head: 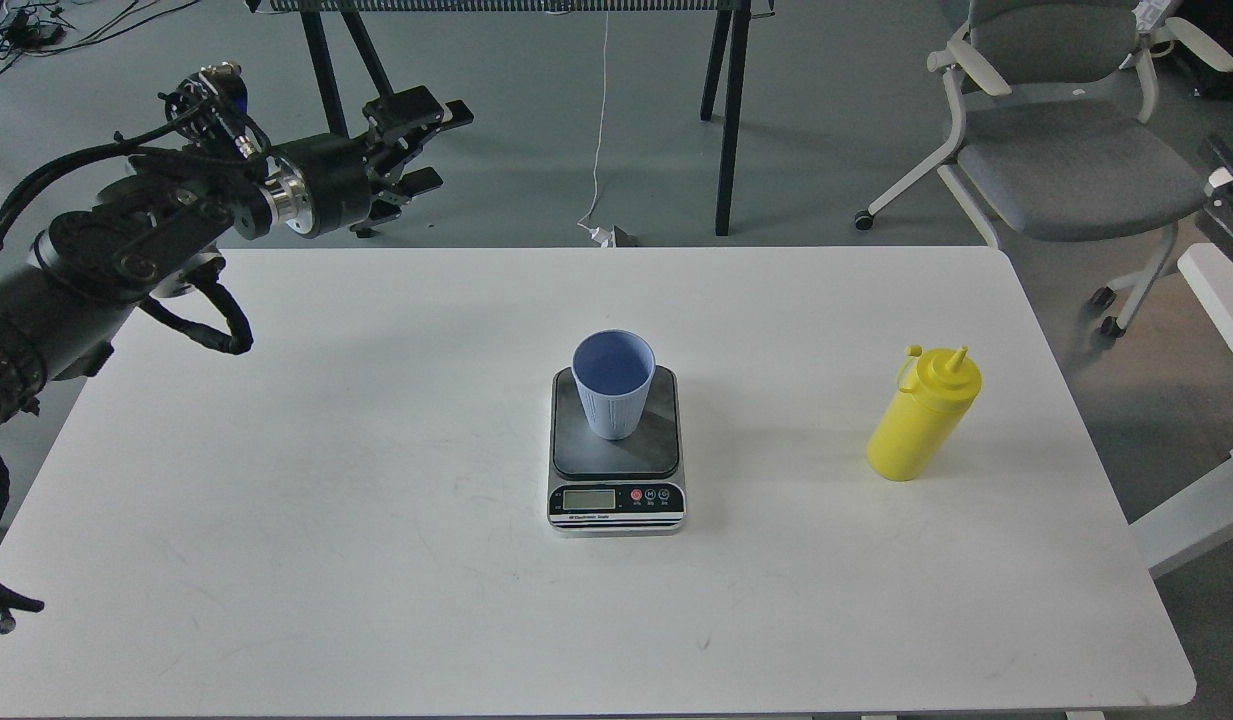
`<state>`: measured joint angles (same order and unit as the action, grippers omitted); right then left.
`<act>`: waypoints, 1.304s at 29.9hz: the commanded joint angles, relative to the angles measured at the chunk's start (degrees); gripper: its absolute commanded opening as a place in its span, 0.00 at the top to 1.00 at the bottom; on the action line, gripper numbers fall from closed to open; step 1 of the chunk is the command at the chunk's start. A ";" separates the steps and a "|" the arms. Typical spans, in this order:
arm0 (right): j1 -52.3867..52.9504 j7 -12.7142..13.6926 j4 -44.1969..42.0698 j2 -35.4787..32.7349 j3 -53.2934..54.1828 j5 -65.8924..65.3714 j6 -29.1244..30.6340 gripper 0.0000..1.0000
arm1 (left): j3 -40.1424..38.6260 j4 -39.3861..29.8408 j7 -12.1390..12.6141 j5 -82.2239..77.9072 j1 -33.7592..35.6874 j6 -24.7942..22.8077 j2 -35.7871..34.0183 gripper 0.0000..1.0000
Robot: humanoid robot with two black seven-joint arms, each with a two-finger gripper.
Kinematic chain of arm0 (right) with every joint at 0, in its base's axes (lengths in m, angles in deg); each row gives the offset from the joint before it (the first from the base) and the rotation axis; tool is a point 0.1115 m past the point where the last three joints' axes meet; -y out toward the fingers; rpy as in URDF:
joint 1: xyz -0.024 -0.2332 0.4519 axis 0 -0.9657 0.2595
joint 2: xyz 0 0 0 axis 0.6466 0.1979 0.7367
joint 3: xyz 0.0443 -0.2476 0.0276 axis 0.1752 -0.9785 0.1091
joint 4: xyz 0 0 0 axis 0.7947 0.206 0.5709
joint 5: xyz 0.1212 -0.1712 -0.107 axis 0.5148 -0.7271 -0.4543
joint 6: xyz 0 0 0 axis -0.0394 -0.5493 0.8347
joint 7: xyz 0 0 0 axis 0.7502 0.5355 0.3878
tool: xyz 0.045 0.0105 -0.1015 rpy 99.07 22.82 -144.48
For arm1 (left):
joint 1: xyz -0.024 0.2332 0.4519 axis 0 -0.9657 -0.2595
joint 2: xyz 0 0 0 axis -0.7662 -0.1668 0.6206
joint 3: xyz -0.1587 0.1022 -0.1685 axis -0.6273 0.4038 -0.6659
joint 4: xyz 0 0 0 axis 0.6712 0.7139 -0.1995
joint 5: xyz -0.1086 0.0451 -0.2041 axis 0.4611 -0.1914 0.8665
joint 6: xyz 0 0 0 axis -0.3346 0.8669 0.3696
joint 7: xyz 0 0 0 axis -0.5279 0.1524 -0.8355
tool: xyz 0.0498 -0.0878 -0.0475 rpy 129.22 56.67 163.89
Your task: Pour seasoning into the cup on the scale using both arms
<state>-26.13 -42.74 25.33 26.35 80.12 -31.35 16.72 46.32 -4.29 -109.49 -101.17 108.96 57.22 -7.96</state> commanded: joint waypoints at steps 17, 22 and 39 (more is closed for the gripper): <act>28.63 -0.87 -23.40 26.46 -19.01 -21.58 -0.15 0.00 | -5.61 0.00 0.00 0.87 3.98 0.00 -2.88 0.01; 28.63 -1.04 -24.37 28.31 -19.01 -23.61 0.20 0.00 | -10.97 -0.09 0.00 0.96 4.07 0.00 -3.32 0.01; 27.14 -2.36 -28.68 31.82 -18.49 -23.61 0.95 0.00 | -15.37 -0.09 0.00 1.22 5.13 0.00 -5.95 0.01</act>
<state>1.32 -45.09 -3.26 58.19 61.69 -54.96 17.67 30.94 -4.39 -109.49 -99.93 114.69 57.22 -12.64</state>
